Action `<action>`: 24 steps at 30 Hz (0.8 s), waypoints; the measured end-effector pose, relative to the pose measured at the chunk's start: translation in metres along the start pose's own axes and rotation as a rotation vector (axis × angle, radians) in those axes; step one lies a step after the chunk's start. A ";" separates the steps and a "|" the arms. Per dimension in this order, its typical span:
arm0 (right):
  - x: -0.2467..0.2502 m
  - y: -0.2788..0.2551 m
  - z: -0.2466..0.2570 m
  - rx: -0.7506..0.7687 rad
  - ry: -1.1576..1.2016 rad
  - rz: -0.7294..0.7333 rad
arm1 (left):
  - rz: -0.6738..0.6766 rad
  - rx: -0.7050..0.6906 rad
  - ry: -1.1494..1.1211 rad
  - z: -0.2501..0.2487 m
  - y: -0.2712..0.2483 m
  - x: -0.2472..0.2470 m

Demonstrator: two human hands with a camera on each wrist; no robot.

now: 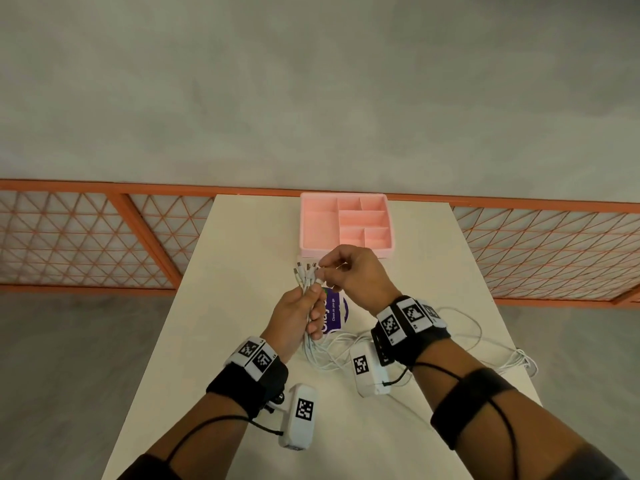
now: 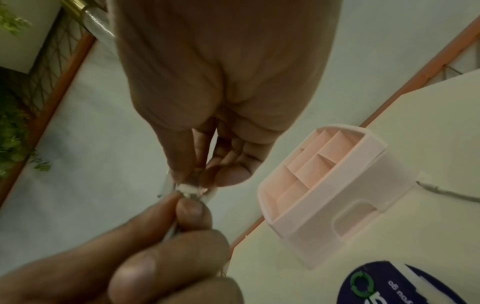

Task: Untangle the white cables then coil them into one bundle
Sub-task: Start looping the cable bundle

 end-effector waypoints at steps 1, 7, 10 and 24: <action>-0.001 0.000 -0.002 -0.009 0.039 0.007 | 0.001 0.001 -0.013 0.000 0.000 0.001; -0.003 0.002 -0.001 0.012 0.099 0.001 | 0.036 0.035 -0.048 0.001 0.000 -0.001; -0.003 0.003 -0.002 0.043 0.126 -0.079 | 0.052 0.018 -0.030 -0.003 0.004 -0.004; -0.006 0.007 -0.008 0.086 0.062 -0.101 | 0.079 0.051 -0.025 -0.008 0.001 -0.008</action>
Point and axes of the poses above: each hand's wrist, its own y-axis towards the middle knuckle, its own x-axis out of the back of the hand, z = x × y, the point moved 4 cm from there along y, towards the middle knuckle, and after that the axes turned 14 degrees about y, right-handed, at the moved point
